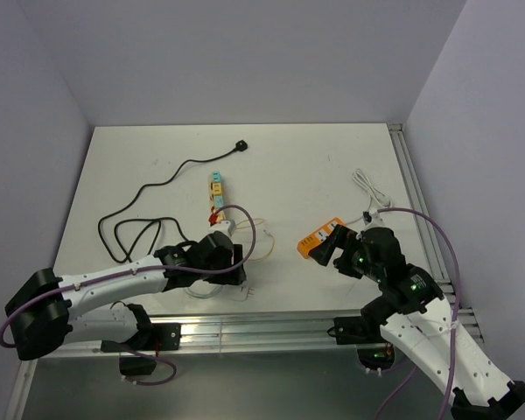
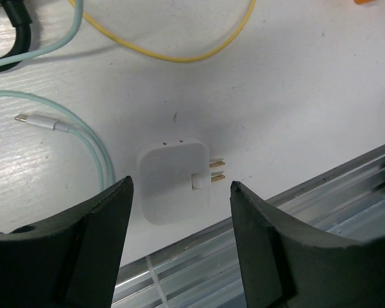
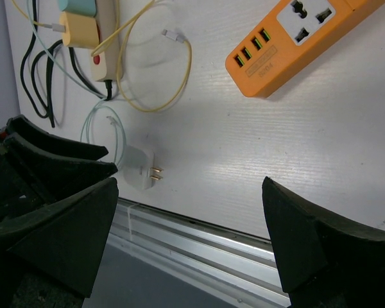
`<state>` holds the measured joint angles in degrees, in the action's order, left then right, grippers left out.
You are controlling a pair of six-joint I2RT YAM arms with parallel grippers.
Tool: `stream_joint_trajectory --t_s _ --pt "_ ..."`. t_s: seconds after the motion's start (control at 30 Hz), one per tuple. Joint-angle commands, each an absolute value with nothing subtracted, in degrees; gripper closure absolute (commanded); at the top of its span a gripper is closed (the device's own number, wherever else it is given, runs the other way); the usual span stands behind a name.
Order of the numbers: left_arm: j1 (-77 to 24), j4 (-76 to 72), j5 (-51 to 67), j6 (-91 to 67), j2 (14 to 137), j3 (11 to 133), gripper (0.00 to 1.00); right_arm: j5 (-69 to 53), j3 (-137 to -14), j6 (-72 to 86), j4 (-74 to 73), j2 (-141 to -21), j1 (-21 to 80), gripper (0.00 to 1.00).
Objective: Insert the plug
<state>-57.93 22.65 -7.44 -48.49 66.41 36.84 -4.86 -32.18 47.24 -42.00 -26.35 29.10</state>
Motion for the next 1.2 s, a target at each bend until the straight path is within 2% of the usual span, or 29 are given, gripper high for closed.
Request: stream_joint_trajectory --t_s 0.0,0.23,0.6,1.0,1.03,1.07,1.17 --pt "-58.71 18.2 -8.18 -47.28 68.2 36.56 0.33 -4.84 -32.26 45.79 -41.4 -26.28 29.36 0.0" --pt "-62.57 18.01 -12.12 -48.78 75.66 39.02 0.28 -5.71 -33.75 44.47 -41.05 -29.53 29.36 0.0" --pt "-66.97 17.58 -16.08 -50.1 82.44 39.64 0.32 -8.0 -33.48 44.12 -38.58 -31.11 29.36 0.0" --pt "-67.24 13.36 -13.62 -49.4 83.85 37.88 0.83 -1.23 -37.35 43.07 -42.81 -36.21 29.36 0.0" --pt "-67.24 13.45 -13.71 -49.13 82.89 38.05 0.95 -1.4 -37.44 43.07 -42.54 -36.47 29.44 0.0" --pt "-67.24 13.97 -13.71 -48.78 82.1 38.14 1.0 -2.45 -37.44 43.07 -42.37 -37.0 29.36 0.0" --pt "-67.32 14.5 -13.45 -47.21 78.5 38.58 1.0 -5.09 -36.83 42.8 -40.7 -37.18 29.36 0.01"
